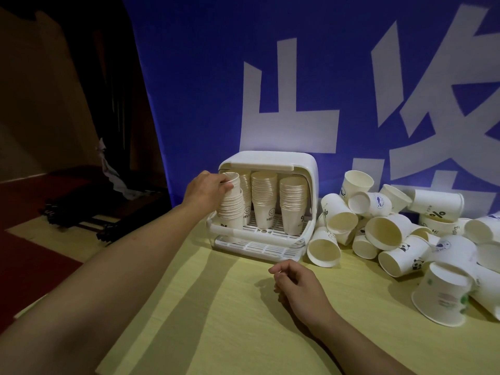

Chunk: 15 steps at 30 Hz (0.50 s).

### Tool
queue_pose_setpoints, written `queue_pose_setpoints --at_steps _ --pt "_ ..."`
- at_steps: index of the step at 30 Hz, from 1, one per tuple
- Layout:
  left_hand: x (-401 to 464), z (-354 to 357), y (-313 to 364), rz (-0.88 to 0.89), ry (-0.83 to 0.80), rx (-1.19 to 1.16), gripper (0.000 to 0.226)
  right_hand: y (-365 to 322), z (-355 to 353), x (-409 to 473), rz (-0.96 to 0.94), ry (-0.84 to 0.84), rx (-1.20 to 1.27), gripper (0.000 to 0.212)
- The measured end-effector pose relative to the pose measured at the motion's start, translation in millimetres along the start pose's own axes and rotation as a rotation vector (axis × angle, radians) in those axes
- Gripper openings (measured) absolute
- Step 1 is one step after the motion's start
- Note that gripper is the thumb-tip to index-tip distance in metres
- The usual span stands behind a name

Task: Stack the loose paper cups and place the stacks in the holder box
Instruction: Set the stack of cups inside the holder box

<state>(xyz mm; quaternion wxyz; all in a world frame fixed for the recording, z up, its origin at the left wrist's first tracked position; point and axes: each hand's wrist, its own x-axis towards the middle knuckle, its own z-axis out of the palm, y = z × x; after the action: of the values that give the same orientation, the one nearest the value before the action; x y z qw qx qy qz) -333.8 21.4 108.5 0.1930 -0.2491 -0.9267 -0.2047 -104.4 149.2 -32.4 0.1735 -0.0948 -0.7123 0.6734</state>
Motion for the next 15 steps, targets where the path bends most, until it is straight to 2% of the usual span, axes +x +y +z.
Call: queue_pose_setpoints --at_steps 5,10,15 --pt "3 -5 -2 0.086 0.042 0.024 0.035 2 0 1 0.005 0.002 -0.010 0.018" --pt "-7 -5 -10 0.271 0.090 0.006 0.028 1 0 1 0.000 0.007 -0.014 0.018" --pt "-15 -9 -14 0.436 0.366 -0.089 0.021 4 1 2 -0.001 0.024 0.009 0.019"
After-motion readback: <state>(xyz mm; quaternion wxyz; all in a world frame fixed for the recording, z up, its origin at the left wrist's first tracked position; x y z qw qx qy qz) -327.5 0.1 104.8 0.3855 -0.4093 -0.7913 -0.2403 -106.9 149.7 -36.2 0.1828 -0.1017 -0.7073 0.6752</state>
